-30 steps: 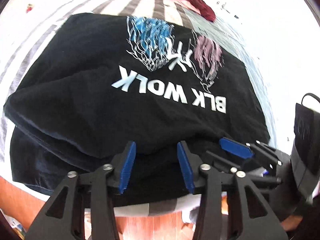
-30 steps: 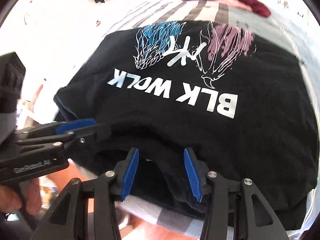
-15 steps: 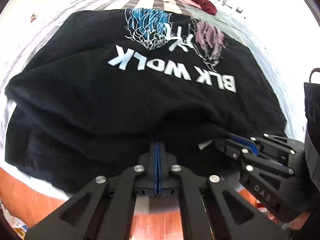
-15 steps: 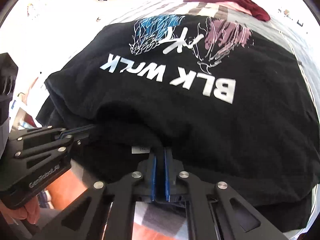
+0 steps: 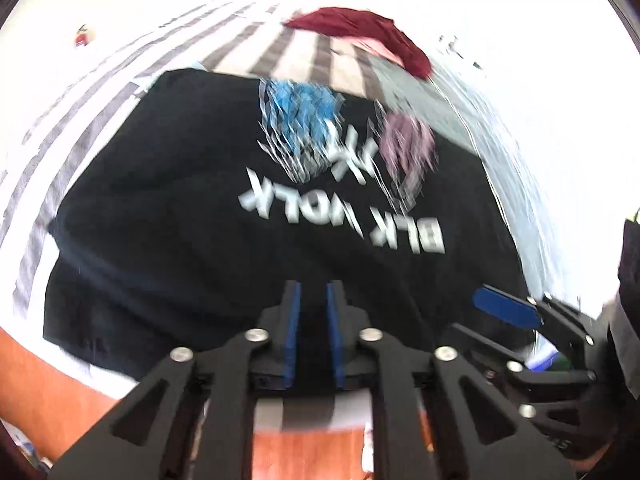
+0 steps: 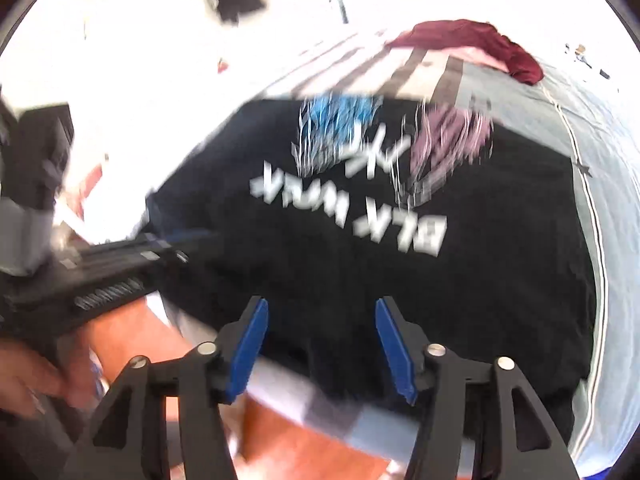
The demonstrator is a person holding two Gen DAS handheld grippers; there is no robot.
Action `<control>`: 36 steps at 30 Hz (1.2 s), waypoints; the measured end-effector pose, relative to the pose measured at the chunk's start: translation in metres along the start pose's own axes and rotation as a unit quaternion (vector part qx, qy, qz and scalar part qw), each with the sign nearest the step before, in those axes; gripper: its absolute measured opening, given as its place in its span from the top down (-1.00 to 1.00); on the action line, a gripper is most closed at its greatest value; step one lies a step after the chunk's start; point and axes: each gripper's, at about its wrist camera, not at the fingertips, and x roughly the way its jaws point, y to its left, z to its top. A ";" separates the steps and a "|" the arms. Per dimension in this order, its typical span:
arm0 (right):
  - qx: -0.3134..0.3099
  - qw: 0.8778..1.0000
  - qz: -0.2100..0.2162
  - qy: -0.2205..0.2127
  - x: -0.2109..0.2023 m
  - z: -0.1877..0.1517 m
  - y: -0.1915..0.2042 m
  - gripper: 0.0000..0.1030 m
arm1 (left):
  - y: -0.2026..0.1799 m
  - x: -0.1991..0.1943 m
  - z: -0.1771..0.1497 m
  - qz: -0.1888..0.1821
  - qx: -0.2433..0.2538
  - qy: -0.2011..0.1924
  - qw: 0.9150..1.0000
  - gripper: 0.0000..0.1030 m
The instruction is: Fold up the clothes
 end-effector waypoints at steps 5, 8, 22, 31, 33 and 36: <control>0.064 0.996 -0.042 -0.042 0.032 0.047 -0.022 -0.03 | 0.028 0.028 0.047 0.029 -0.014 -0.035 0.999 0.53; 0.097 0.991 -0.072 -0.057 0.056 0.070 -0.050 -0.03 | 0.046 0.045 0.073 0.042 -0.016 -0.051 0.998 0.48; 0.078 0.992 -0.102 -0.010 0.088 0.069 -0.089 -0.03 | 0.094 0.070 0.081 0.098 -0.029 -0.019 0.995 0.47; 0.131 0.975 -0.168 -0.070 0.088 0.124 -0.164 -0.03 | 0.111 0.130 0.186 0.118 0.016 -0.056 0.991 0.47; 0.137 0.971 -0.182 -0.068 0.094 0.128 -0.181 -0.03 | 0.123 0.146 0.193 0.131 0.011 -0.038 0.991 0.48; 0.149 0.967 -0.203 -0.048 0.101 0.126 -0.209 -0.03 | 0.143 0.158 0.192 0.132 0.007 -0.022 0.991 0.64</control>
